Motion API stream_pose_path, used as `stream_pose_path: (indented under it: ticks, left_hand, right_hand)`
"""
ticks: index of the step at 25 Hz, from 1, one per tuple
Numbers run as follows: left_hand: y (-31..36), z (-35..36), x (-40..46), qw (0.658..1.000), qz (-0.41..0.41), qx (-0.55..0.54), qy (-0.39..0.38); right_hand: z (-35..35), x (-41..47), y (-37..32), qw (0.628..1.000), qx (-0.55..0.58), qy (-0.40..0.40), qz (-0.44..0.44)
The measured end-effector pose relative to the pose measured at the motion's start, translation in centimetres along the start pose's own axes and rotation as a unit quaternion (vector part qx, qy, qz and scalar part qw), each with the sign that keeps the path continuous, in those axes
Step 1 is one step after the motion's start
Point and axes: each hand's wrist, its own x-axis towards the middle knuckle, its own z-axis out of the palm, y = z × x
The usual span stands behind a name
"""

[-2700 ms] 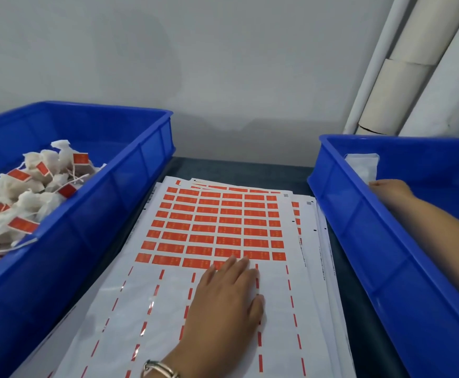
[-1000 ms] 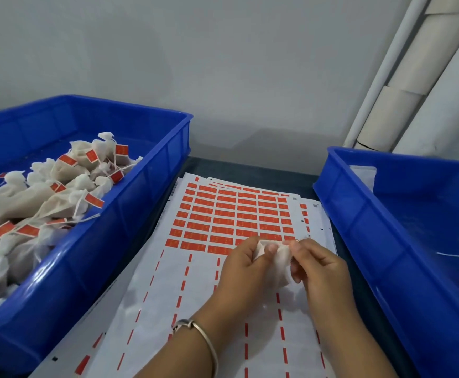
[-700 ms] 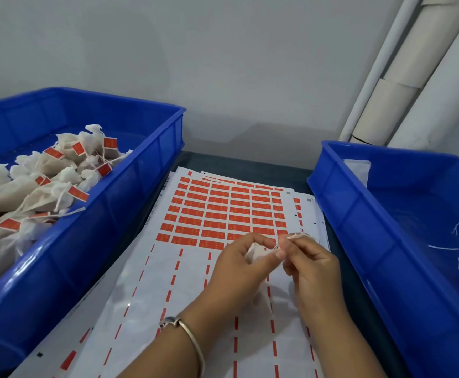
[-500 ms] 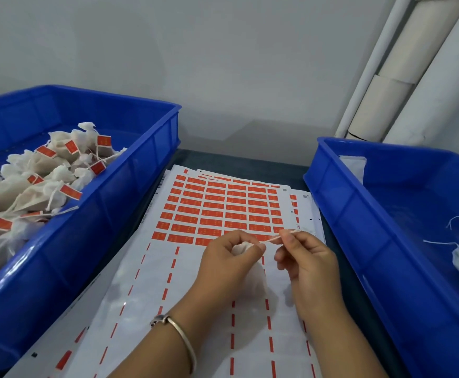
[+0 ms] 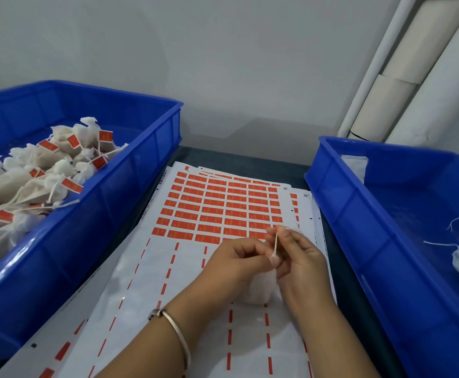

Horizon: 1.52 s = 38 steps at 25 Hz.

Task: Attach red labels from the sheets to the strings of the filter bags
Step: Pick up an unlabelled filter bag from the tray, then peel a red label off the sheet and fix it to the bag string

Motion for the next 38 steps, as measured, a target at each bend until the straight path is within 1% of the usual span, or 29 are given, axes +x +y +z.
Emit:
stream_pose_path:
  ticks: [2,5,7,8,9,10,12,14,15,16,17,19,20,21,23,24,25,27,29,31,33,36,38]
  left_hand:
    - [0.0,0.4,-0.2,0.999,-0.001,-0.036,-0.003]
    - [0.0,0.3,0.1,0.993,-0.023,-0.104,0.057]
    - [0.2,-0.1,0.4,0.983,-0.024,-0.146,0.108]
    - [0.3,-0.2,0.5,0.977,-0.024,-0.160,0.141]
    - [0.3,-0.2,0.6,0.971,-0.021,-0.163,0.174]
    - [0.4,-0.1,0.7,0.968,-0.015,-0.149,0.204]
    - [0.3,0.1,0.7,0.971,0.015,-0.052,0.233]
    - [0.1,0.2,0.7,0.971,0.054,0.047,0.229]
    - [-0.1,0.1,0.7,0.969,0.064,0.065,0.228]
    - [0.0,0.0,0.7,0.969,0.066,0.054,0.232]
    - [0.0,-0.2,0.7,0.969,0.060,0.017,0.239]
    - [0.3,-0.7,1.0,0.962,0.028,-0.070,0.262]
    - [0.5,-1.0,1.2,0.956,0.005,-0.097,0.278]
    - [0.6,-1.3,1.3,0.949,-0.016,-0.120,0.292]
    - [0.6,-1.9,1.6,0.932,-0.050,-0.172,0.314]
    - [0.7,-2.1,1.7,0.927,-0.065,-0.193,0.315]
    - [0.6,-2.3,1.8,0.928,-0.078,-0.187,0.313]
    - [0.3,-2.2,1.9,0.941,-0.099,-0.100,0.307]
    - [0.2,-1.8,1.8,0.948,-0.107,-0.020,0.298]
    - [0.0,-1.5,1.7,0.954,-0.097,0.064,0.275]
    - [0.0,-1.2,1.4,0.958,-0.062,0.156,0.231]
    - [-0.3,-0.7,1.2,0.959,-0.005,0.240,0.149]
    - [-0.4,-0.6,1.0,0.960,0.025,0.253,0.119]
  right_hand:
    - [0.3,0.0,0.3,0.999,-0.048,-0.014,0.011]
    - [0.5,-0.6,0.2,0.989,-0.135,-0.058,0.017]
    - [0.8,-1.2,0.2,0.966,-0.228,-0.118,0.015]
    - [1.2,-1.5,0.4,0.947,-0.283,-0.148,0.015]
    - [1.4,-1.6,0.8,0.925,-0.343,-0.166,0.006]
    - [1.8,-1.5,1.3,0.903,-0.394,-0.168,-0.006]
    - [2.4,-1.4,1.8,0.883,-0.446,-0.147,-0.026]
    - [2.3,-1.2,1.9,0.891,-0.431,-0.135,-0.036]
    - [1.9,-1.1,1.9,0.899,-0.416,-0.132,-0.032]
    - [1.7,-1.3,1.6,0.909,-0.394,-0.133,-0.025]
    - [1.4,-1.2,1.5,0.921,-0.360,-0.147,-0.007]
    - [0.9,-1.1,1.1,0.934,-0.313,-0.169,0.031]
    - [0.9,-1.3,0.8,0.941,-0.290,-0.167,0.046]
    - [0.6,-1.0,0.8,0.954,-0.230,-0.177,0.068]
    - [0.3,-0.7,0.5,0.970,-0.058,-0.200,0.122]
    - [0.2,-0.7,0.2,0.967,0.033,-0.202,0.151]
    - [-0.1,-0.4,0.3,0.962,0.102,-0.198,0.160]
    - [-0.9,0.0,0.4,0.954,0.192,-0.169,0.157]
    - [-1.1,0.4,0.2,0.948,0.246,-0.138,0.149]
    - [-1.3,0.7,0.1,0.947,0.267,-0.109,0.140]
    - [-1.5,0.8,-0.2,0.957,0.246,-0.091,0.122]
    - [-1.7,0.9,-0.1,0.984,0.136,-0.064,0.094]
    - [-1.6,1.0,0.3,0.998,0.006,-0.030,0.058]
